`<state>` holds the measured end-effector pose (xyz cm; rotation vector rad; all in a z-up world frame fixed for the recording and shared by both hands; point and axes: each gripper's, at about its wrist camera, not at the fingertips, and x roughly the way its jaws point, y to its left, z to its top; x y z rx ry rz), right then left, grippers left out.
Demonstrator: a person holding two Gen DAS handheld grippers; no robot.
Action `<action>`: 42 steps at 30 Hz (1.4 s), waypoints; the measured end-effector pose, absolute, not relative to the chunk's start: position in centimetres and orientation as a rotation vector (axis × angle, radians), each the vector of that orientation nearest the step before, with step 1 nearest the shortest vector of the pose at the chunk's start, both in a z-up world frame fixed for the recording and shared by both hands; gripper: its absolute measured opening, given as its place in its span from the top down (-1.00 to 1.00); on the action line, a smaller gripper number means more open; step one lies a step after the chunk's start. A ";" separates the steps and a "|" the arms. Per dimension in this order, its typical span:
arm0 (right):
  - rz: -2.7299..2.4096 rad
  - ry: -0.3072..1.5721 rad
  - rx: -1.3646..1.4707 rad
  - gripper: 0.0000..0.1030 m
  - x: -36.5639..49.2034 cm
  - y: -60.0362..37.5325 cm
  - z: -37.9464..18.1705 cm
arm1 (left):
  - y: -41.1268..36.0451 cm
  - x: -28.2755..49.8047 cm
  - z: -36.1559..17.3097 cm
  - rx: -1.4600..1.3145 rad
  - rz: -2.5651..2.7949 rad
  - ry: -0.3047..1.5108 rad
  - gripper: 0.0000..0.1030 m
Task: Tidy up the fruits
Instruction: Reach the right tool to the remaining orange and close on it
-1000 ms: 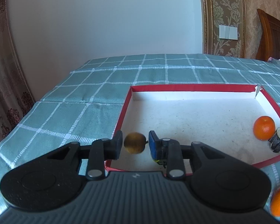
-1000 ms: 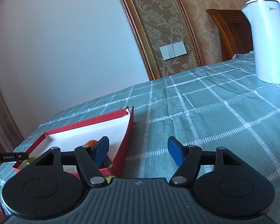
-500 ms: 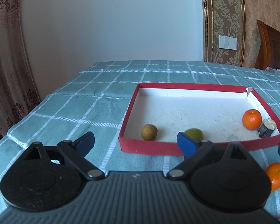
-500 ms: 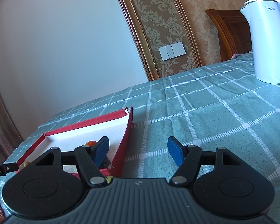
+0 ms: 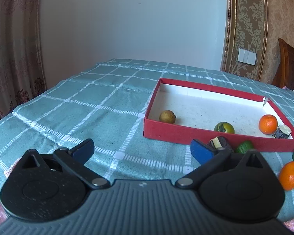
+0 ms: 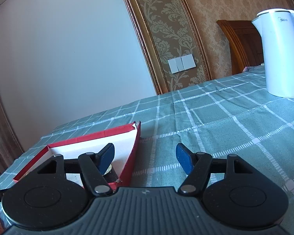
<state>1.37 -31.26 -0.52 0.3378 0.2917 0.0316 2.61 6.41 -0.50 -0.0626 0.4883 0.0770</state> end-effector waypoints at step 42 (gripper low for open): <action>0.187 0.146 0.278 -0.60 -3.9 -29.6 -0.1 | 7.0 2.4 -0.5 -0.109 0.052 0.474 -1.00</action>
